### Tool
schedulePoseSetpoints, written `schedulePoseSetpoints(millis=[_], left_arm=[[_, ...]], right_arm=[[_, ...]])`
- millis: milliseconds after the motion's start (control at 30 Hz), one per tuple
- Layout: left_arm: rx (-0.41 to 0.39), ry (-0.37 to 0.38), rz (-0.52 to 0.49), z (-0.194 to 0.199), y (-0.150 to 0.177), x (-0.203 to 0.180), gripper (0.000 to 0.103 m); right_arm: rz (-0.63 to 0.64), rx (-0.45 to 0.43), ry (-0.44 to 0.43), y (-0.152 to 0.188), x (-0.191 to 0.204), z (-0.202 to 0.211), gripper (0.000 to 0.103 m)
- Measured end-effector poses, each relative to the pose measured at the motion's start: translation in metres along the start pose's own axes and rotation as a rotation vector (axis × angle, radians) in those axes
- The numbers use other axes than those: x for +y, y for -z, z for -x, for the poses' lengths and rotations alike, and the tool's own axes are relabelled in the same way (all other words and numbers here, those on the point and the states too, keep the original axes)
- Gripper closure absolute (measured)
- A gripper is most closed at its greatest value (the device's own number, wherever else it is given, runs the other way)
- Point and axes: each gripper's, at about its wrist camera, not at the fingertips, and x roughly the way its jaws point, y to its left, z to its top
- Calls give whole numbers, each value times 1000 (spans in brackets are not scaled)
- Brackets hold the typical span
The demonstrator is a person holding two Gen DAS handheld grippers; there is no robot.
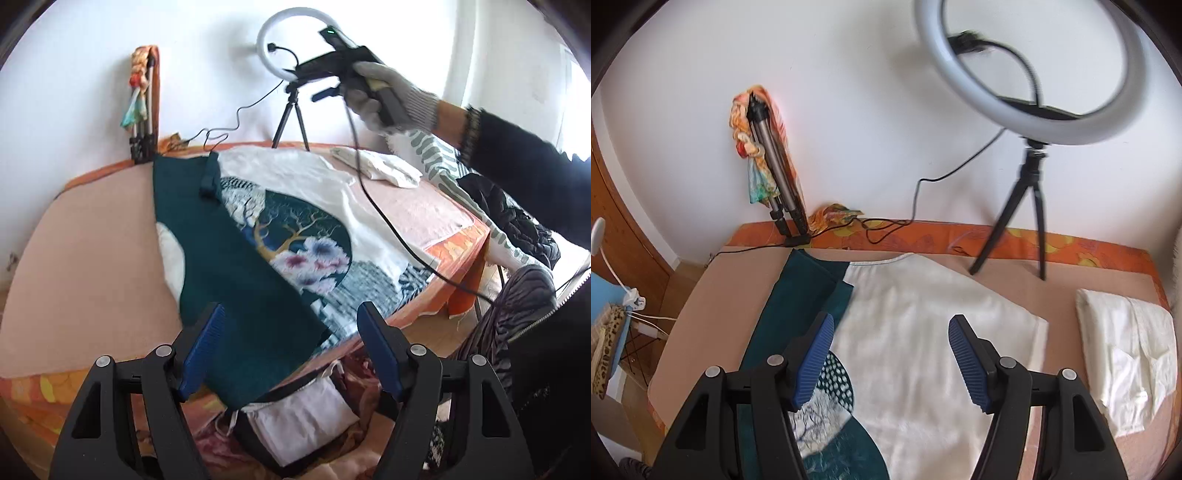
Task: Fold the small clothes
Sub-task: 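Move both tools across to the cream side of the t-shirt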
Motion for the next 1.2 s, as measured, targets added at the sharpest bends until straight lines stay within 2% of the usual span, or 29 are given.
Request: schedulePoseSetpoints(millis=[233, 333, 533, 700, 833, 1033, 1200], left_arm=[[2, 66, -64, -30, -16, -45, 30], [11, 93, -106, -46, -24, -70, 33], [46, 174, -201, -86, -35, -122, 43], [80, 227, -291, -120, -39, -166, 43], [103, 193, -412, -147, -35, -202, 43], [139, 131, -587, -176, -24, -230, 43], [156, 88, -649, -187, -16, -235, 44]], right_arm=[[-46, -52, -6, 22, -59, 58, 36], [-45, -59, 9, 32, -80, 70, 36], [-82, -40, 13, 45, -124, 74, 38], [-121, -10, -2, 54, -158, 69, 45], [-144, 5, -3, 61, -185, 66, 45], [-191, 19, -28, 64, -218, 54, 45], [-211, 42, -69, 64, -230, 32, 44]])
